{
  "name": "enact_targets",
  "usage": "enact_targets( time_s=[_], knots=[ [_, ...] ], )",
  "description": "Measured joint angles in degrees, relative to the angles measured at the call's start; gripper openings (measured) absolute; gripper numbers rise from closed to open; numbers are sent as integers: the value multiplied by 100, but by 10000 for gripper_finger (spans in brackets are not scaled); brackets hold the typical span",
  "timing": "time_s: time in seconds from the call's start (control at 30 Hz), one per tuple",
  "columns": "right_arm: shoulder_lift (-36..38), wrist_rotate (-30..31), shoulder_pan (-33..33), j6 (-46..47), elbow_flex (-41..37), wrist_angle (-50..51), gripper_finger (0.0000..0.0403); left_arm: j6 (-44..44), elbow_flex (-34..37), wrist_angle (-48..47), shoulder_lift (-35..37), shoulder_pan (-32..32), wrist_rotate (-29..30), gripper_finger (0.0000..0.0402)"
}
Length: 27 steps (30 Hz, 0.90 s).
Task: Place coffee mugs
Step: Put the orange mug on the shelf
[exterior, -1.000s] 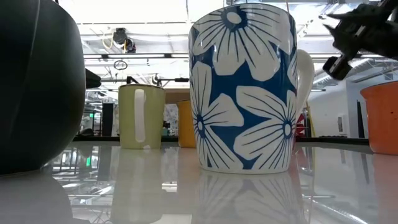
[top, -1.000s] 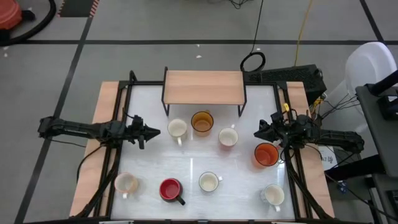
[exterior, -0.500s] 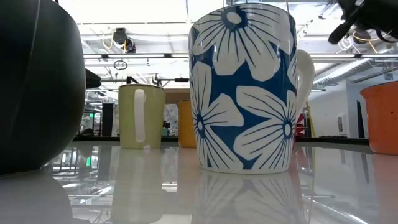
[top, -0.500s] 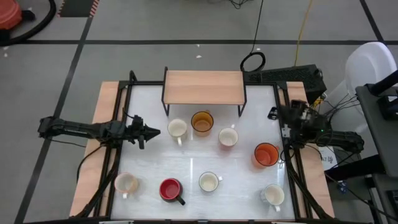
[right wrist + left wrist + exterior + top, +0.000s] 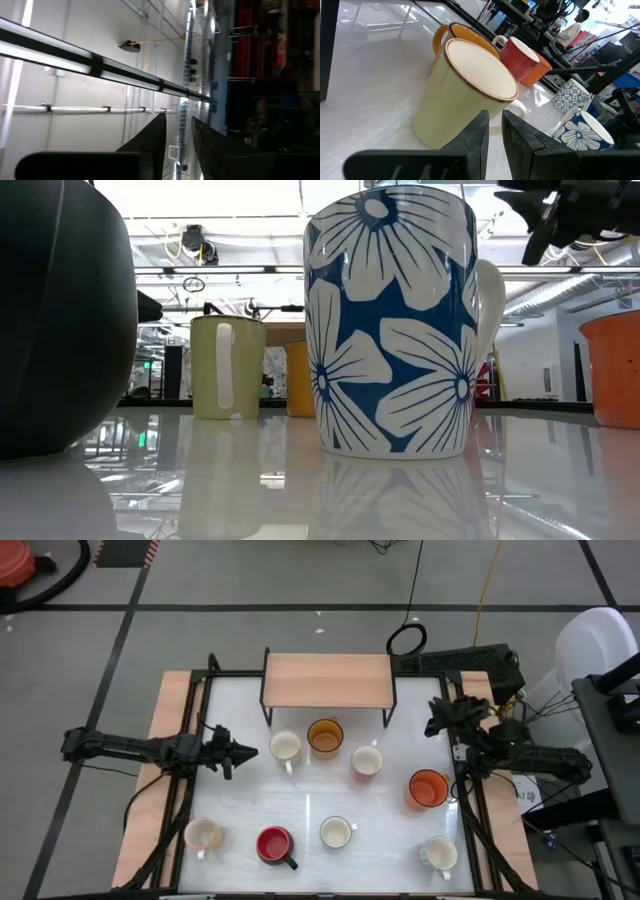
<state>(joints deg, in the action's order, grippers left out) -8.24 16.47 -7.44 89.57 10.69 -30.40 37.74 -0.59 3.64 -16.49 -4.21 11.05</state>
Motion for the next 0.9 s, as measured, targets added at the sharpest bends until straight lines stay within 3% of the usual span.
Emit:
enact_targets(
  time_s=[0.27, 0.7, 0.83, 0.9],
  knots=[
    [-467, -11, 0, -184, 29, 194, 80, 0, -1, 0, 0, 0, 0, 58],
    [-538, 63, -5, -355, -470, 544, 80, 0, -1, -2, 0, 0, 0, 58],
    [-578, 1273, -22, -541, -563, 504, 80, -1, 0, 0, 0, 0, 0, 58],
    [-579, 1994, -22, -1321, -566, 423, 80, 0, 0, 0, 0, 0, 0, 58]
  ],
)
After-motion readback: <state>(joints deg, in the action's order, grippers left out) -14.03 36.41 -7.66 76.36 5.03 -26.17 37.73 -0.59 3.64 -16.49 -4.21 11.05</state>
